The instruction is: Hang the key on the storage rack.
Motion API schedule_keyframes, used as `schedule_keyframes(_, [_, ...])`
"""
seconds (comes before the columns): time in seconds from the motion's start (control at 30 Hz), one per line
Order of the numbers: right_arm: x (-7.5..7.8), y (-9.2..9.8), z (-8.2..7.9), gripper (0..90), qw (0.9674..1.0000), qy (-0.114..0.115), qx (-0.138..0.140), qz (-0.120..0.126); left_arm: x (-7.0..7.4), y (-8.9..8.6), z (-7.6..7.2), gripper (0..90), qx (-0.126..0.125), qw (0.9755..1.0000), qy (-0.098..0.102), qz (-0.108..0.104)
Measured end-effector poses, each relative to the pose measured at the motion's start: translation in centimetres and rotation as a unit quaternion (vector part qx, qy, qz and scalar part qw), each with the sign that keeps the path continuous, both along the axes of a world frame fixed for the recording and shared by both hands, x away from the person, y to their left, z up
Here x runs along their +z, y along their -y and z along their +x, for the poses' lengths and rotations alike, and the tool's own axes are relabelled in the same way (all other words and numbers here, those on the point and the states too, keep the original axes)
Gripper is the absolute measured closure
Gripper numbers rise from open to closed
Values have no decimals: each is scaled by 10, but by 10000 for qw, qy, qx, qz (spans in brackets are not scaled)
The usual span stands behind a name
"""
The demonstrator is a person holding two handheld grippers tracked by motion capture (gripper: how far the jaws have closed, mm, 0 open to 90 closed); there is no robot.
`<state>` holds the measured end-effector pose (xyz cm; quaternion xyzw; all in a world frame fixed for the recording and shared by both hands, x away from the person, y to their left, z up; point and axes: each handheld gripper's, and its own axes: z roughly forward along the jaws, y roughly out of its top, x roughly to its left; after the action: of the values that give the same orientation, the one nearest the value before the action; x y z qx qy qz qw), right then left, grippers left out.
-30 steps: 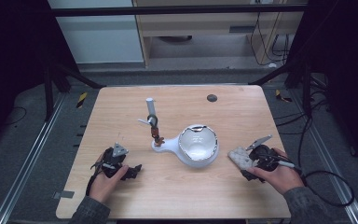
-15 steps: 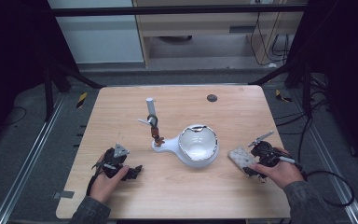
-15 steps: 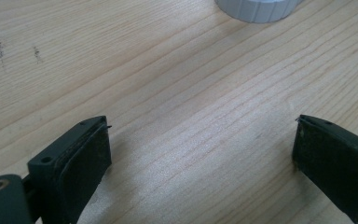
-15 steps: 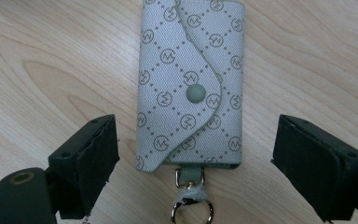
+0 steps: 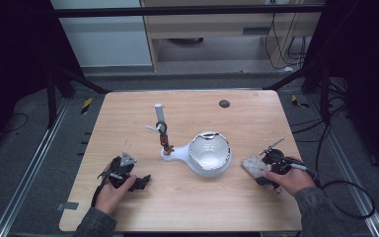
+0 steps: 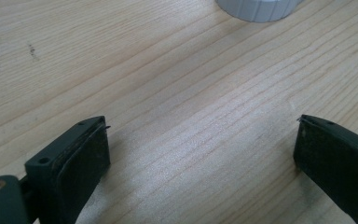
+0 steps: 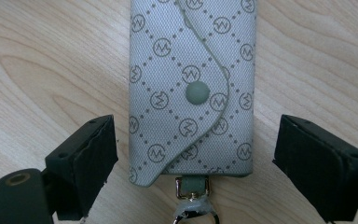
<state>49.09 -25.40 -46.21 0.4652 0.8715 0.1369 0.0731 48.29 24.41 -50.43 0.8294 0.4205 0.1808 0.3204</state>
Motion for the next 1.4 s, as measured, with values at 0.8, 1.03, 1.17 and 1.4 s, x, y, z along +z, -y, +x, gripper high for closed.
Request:
schedule_keyframes(0.8, [-10, -2, 6, 178, 9996, -291, -3, -73, -4, 0, -1, 0, 33, 9998, 128, -147])
schedule_keyframes(1.03, [-10, -2, 7, 196, 9993, -361, 60, -118, -5, 0, -1, 0, 27, 9998, 134, -153])
schedule_keyframes(1.17, [-11, -3, 8, 207, 9990, -412, 56, -151, -5, 0, -1, 0, 25, 9998, 135, -154])
schedule_keyframes(1.4, [-11, -2, 9, 238, 9990, -424, 94, -137, -5, 1, -2, 0, 13, 9998, 132, -159])
